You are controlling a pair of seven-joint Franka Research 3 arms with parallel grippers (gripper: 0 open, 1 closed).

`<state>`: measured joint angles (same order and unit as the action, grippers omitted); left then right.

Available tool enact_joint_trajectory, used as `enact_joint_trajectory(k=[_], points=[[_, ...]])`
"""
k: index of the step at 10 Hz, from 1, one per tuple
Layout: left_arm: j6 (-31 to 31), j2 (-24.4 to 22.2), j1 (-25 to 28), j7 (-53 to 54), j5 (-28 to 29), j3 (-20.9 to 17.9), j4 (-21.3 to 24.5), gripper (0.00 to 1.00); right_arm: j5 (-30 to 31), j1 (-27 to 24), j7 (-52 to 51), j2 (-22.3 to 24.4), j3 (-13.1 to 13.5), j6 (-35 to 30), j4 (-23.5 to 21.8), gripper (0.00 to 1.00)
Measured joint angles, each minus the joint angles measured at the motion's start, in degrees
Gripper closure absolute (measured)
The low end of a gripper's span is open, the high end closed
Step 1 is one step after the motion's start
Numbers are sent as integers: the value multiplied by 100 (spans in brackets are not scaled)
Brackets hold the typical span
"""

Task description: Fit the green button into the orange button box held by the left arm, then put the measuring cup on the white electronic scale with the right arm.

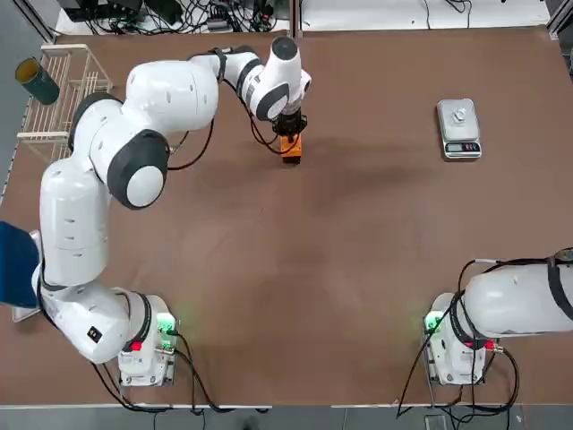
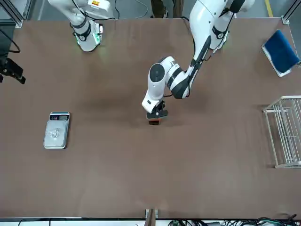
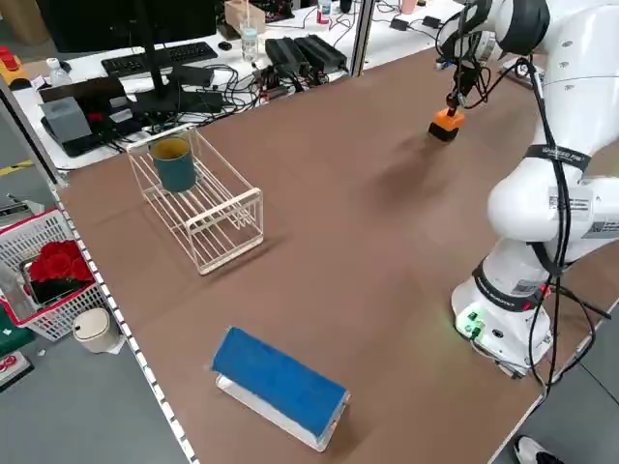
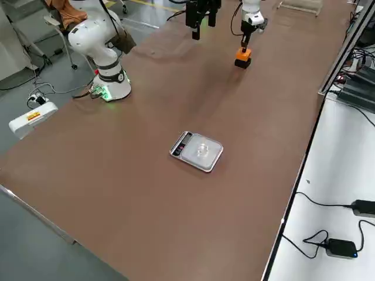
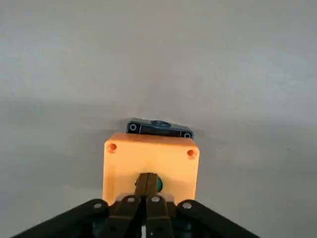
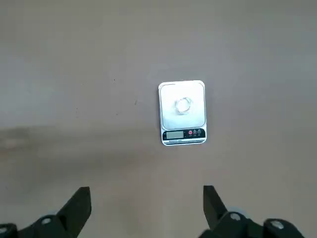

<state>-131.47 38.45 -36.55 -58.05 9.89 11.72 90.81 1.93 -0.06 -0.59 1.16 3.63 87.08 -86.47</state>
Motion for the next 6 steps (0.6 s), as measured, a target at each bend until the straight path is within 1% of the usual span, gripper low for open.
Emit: enact_joint_trajectory(k=[4,6], points=[[-21,6,-14,-56,26,1,1,99,0,3,0,-18,0,0,-37,0],[-26,6,-16,-56,26,1,1,99,0,3,0,-29,1,44,-128,0]])
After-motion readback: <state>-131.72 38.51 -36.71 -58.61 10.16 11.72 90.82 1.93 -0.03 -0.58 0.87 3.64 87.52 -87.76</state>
